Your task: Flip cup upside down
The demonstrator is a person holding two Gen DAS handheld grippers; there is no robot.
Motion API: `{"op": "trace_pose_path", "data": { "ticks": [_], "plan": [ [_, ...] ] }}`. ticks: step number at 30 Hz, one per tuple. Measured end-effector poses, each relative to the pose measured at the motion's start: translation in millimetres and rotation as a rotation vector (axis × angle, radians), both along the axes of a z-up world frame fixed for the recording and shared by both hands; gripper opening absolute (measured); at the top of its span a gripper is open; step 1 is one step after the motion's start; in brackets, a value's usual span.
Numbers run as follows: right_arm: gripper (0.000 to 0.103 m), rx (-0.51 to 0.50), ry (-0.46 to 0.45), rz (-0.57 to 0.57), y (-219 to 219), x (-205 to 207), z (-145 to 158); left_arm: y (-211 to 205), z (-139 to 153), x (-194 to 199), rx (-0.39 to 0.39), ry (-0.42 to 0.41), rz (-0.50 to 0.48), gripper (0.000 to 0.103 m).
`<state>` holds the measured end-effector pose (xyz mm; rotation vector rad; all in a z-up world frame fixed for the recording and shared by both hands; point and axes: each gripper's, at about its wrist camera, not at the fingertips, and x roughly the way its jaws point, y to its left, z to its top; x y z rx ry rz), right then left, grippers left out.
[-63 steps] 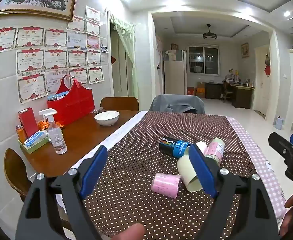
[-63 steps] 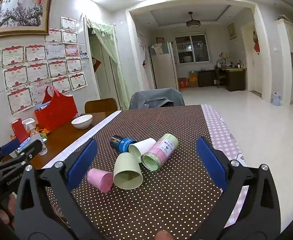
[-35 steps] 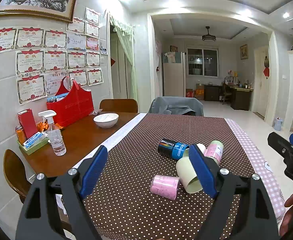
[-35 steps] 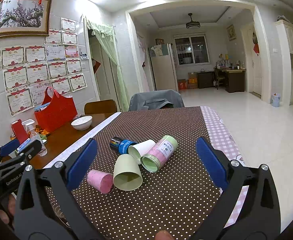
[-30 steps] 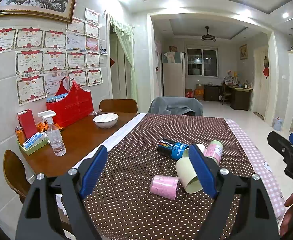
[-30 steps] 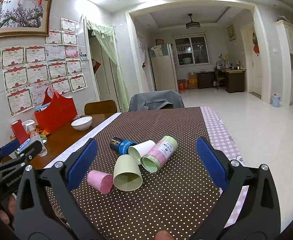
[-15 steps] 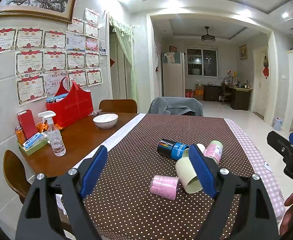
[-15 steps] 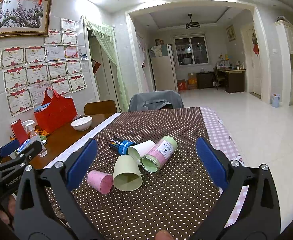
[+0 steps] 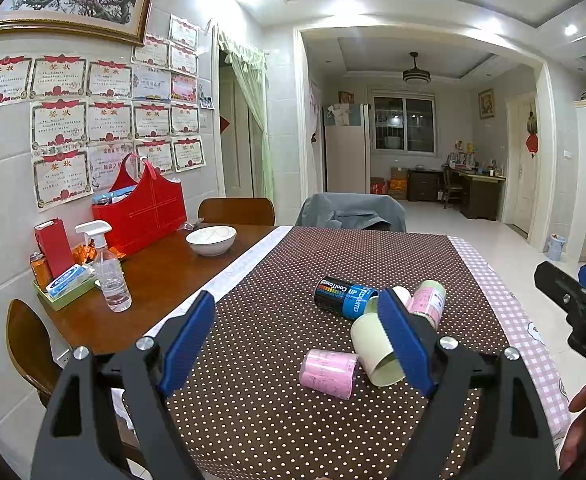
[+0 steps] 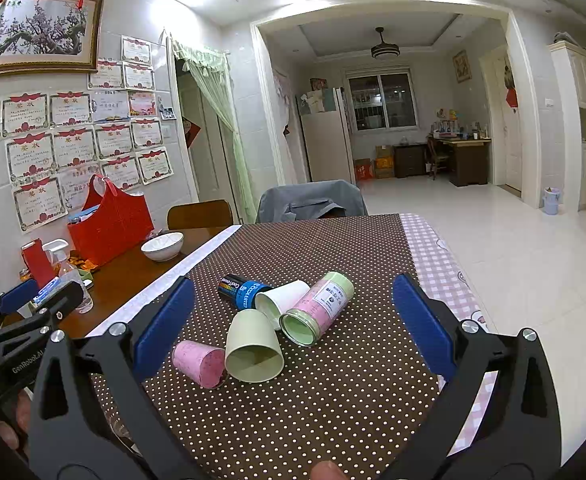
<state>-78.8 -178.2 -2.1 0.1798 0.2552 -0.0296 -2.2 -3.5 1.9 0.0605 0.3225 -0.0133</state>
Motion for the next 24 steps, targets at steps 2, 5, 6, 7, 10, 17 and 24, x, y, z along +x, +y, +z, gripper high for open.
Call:
{"op": "trace_pose_path", "data": {
  "ticks": [2,5,6,7,10,17,24],
  "plan": [
    [0.097,-0.002,-0.001,-0.002,0,0,0,-1,1,0,0.000,-0.001,0.000,0.082],
    [0.097,-0.001,-0.001,-0.001,0,0,0,0,0,0,0.000,0.000,-0.001,0.082],
    [0.097,-0.001,-0.001,-0.002,0,0,0,-1,1,0,0.000,0.001,-0.001,0.082],
    [0.097,-0.001,-0.001,-0.003,0,0,0,-1,0,0,0.000,0.002,-0.001,0.082],
    [0.097,-0.001,0.002,-0.002,-3,-2,3,-1,-1,2,-0.001,0.008,-0.001,0.082],
    [0.097,-0.005,0.033,-0.003,-15,14,-2,0,-10,23,-0.001,0.056,0.011,0.082],
    [0.097,-0.008,0.089,0.005,-23,48,-13,-1,-26,62,0.028,0.132,0.039,0.082]
  ]
}}
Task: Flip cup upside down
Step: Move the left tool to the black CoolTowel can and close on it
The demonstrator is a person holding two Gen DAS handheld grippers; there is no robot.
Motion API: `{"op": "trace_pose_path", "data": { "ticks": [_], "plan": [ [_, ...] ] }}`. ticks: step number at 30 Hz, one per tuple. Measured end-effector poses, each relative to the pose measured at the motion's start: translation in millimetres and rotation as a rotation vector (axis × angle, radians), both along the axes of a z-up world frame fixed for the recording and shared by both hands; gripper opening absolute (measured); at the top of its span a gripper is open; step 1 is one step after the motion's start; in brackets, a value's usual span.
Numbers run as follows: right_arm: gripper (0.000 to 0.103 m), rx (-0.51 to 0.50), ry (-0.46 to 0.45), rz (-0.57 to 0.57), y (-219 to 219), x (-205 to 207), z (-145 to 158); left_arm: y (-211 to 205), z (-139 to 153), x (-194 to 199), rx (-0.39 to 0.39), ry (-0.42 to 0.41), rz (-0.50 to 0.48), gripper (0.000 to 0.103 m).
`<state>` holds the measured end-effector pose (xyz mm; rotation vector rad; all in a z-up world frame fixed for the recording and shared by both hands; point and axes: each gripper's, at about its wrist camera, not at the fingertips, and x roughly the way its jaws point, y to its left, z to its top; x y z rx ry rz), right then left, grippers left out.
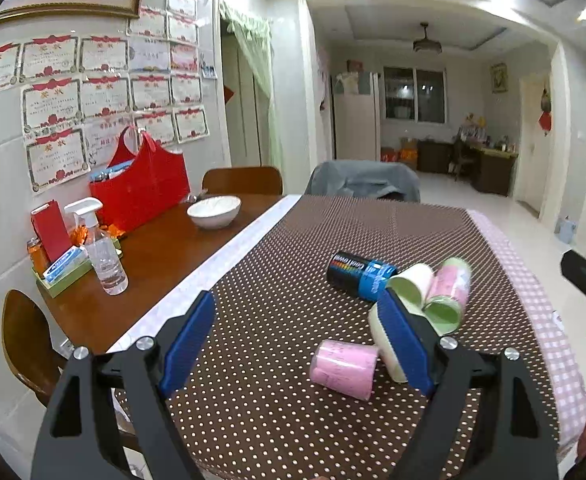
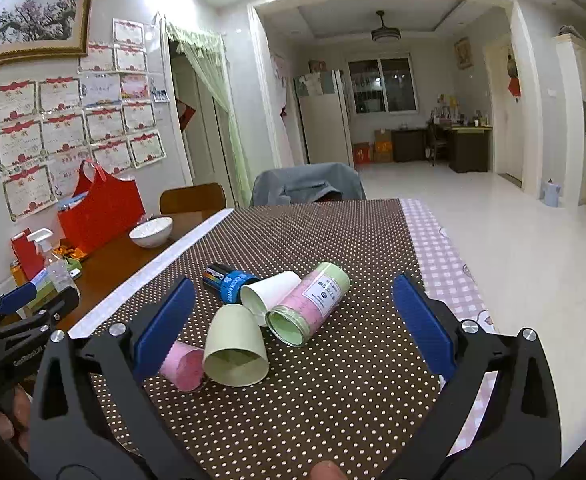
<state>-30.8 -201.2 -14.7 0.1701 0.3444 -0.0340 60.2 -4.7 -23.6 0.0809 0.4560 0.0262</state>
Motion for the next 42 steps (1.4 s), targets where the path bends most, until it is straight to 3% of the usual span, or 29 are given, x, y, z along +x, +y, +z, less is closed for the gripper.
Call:
{"op": "trace_pose_path", "data": {
  "ticks": [13,25,42],
  "plan": [
    [0.097,0.022,0.158,0.007,-21,65,-18,-15,-28,102,0.015,0.232,-0.018,0.082],
    [0.097,0.043,0.289,0.031,-53,128,-27,-43,-56,205,-0.062,0.502,-0.002,0.082],
    [0.097,0.123,0.412,0.166,-81,212,-63,-80,-87,292,-0.118,0.665,0.123,0.082]
  ]
}}
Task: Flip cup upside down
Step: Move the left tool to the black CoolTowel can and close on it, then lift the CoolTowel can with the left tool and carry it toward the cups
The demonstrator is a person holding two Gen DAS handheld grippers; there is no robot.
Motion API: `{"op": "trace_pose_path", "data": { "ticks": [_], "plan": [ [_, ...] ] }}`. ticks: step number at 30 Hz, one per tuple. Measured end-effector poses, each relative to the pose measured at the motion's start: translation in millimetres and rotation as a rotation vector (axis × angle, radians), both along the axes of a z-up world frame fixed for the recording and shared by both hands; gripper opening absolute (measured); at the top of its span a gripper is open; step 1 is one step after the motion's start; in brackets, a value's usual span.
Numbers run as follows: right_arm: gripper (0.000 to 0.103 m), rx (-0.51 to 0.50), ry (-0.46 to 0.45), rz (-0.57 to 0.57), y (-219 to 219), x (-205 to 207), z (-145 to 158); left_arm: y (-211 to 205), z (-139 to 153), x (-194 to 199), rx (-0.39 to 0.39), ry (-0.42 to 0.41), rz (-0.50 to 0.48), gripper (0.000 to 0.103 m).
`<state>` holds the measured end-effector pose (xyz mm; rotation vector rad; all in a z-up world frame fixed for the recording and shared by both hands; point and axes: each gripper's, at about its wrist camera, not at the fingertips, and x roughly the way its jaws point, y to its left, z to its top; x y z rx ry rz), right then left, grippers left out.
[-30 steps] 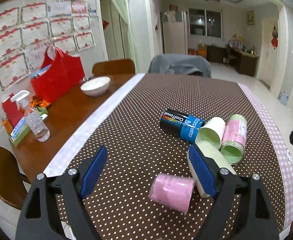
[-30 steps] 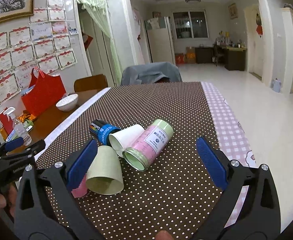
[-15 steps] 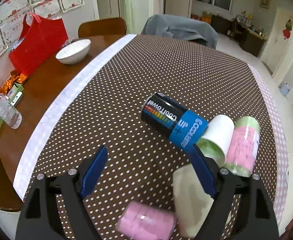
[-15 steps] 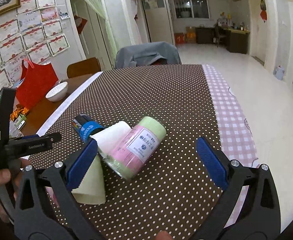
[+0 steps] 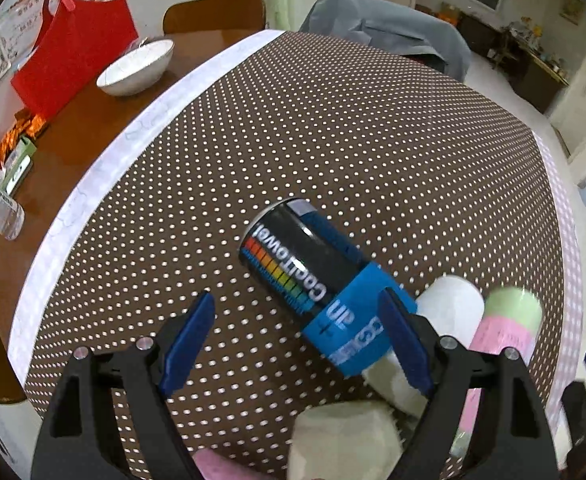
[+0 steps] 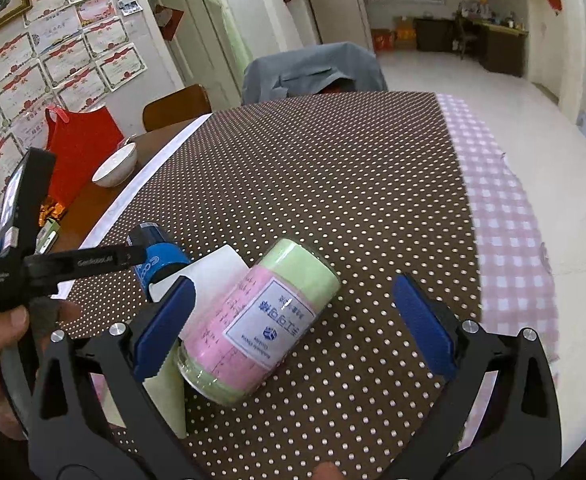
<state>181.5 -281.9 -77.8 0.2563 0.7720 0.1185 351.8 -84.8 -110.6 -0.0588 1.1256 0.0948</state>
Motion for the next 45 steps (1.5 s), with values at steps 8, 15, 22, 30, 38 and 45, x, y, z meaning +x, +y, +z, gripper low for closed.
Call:
{"op": "trace_pose_path", "data": {
  "ticks": [8,15,22,30,38,45],
  "plan": [
    [0.097,0.029,0.023,0.048,-4,17,-2,-3,-25,36,-0.061,0.100,0.062,0.082],
    [0.097,0.034,0.037,0.063,2,19,-6,9,-41,51,-0.071,0.178,0.042,0.082],
    [0.097,0.031,0.009,-0.028,6,4,2,11,-44,75,0.021,0.187,-0.062,0.082],
    [0.097,-0.054,-0.014,-0.160,25,-25,27,27,-49,84,-0.116,0.172,-0.228,0.070],
    [0.097,-0.105,-0.030,-0.234,53,-55,40,70,-33,53,-0.203,0.091,-0.354,0.067],
    [0.097,-0.090,-0.047,-0.286,58,-90,46,79,-10,-2,-0.212,0.034,-0.416,0.066]
  ]
}}
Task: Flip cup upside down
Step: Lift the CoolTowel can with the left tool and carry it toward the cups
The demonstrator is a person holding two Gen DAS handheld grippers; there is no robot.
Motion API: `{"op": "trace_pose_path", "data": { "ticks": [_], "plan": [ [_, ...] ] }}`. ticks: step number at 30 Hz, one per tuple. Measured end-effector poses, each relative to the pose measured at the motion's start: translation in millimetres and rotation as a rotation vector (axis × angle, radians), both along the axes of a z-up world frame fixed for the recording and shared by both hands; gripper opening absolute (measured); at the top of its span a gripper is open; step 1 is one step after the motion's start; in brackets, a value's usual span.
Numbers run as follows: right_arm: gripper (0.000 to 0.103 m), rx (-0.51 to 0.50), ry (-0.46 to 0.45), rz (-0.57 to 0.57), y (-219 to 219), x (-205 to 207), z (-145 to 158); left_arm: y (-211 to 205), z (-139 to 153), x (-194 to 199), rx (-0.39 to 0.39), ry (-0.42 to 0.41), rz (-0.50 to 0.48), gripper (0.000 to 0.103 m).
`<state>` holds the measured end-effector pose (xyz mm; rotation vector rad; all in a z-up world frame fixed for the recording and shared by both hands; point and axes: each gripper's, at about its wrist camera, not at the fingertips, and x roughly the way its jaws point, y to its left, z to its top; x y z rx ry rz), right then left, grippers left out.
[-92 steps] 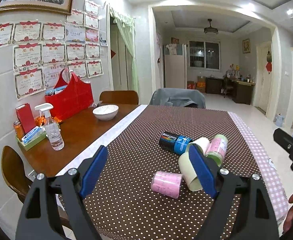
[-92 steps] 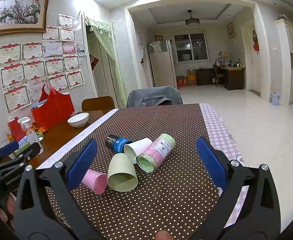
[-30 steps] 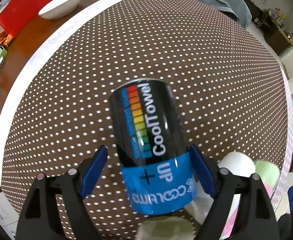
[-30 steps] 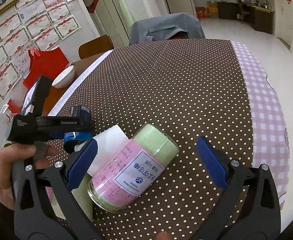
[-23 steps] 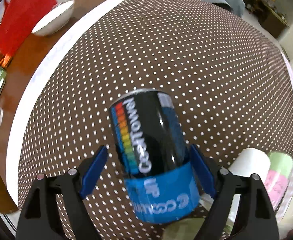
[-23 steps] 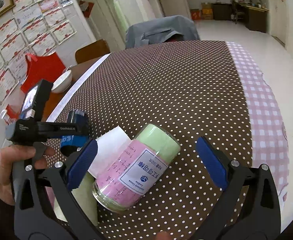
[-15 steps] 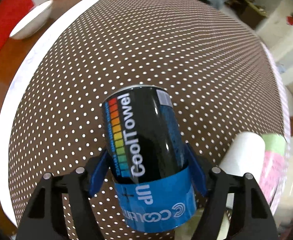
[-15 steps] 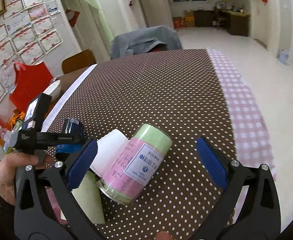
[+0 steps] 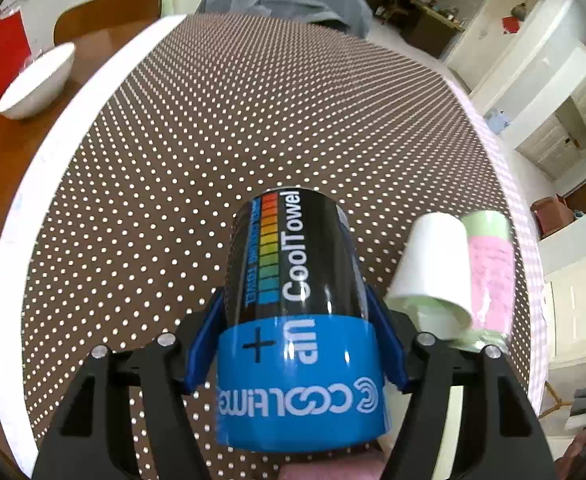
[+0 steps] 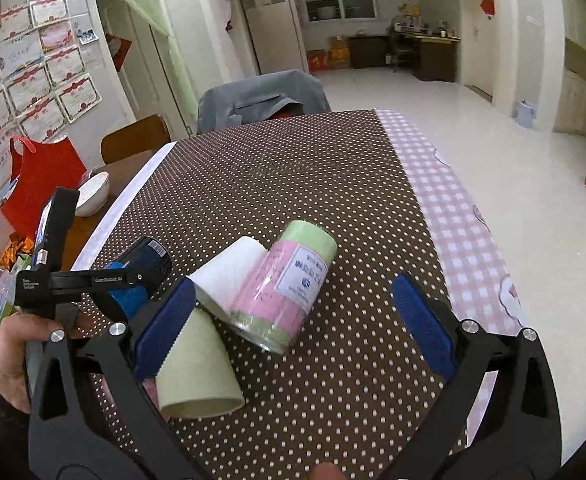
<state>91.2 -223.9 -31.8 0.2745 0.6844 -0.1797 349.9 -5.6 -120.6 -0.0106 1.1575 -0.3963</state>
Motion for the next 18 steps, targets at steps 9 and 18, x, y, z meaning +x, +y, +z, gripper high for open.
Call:
{"op": "trace_pose_path", "data": {
  "ticks": [9,18],
  "plan": [
    [0.097,-0.027,-0.068,0.105,-14,-27,19,11,61,-113,-0.083,-0.166,0.055,0.066],
    [0.097,0.076,-0.115,0.182,-55,-40,8,-23,103,-217,-0.080,-0.309,0.090,0.066]
  ]
}}
